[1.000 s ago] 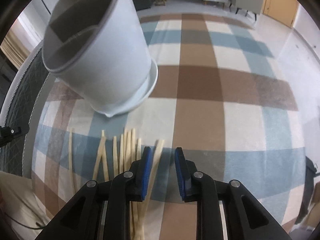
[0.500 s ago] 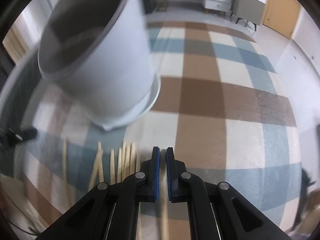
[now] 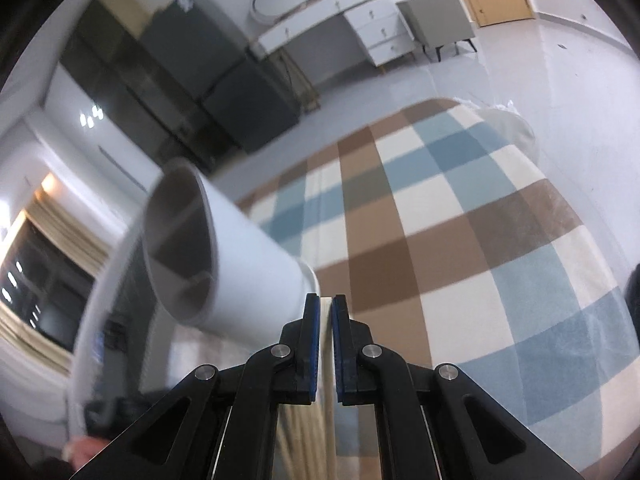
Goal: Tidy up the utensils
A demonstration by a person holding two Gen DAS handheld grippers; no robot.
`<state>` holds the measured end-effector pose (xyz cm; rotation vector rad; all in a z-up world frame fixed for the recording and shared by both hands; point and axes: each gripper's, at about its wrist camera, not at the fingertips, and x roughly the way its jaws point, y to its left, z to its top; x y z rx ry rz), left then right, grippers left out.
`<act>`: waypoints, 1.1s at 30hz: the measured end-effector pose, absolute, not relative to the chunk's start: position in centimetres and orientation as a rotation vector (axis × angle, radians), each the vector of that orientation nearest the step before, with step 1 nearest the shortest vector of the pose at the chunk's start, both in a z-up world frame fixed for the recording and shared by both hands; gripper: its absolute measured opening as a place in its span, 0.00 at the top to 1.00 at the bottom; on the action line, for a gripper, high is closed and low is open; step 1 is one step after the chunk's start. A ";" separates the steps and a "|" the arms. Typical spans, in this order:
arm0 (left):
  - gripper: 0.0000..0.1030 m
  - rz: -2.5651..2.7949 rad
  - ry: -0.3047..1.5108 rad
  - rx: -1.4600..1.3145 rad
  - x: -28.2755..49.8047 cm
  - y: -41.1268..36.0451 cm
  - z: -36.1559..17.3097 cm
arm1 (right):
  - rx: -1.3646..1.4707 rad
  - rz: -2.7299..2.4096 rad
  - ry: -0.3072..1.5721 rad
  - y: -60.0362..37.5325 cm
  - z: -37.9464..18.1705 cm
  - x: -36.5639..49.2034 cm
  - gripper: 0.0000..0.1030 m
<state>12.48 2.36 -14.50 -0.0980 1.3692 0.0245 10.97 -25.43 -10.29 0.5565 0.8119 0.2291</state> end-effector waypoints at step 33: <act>0.99 0.019 1.307 -0.185 10.7 -0.3 -13.5 | 0.601 0.218 0.578 -27.9 -6.1 6.1 0.95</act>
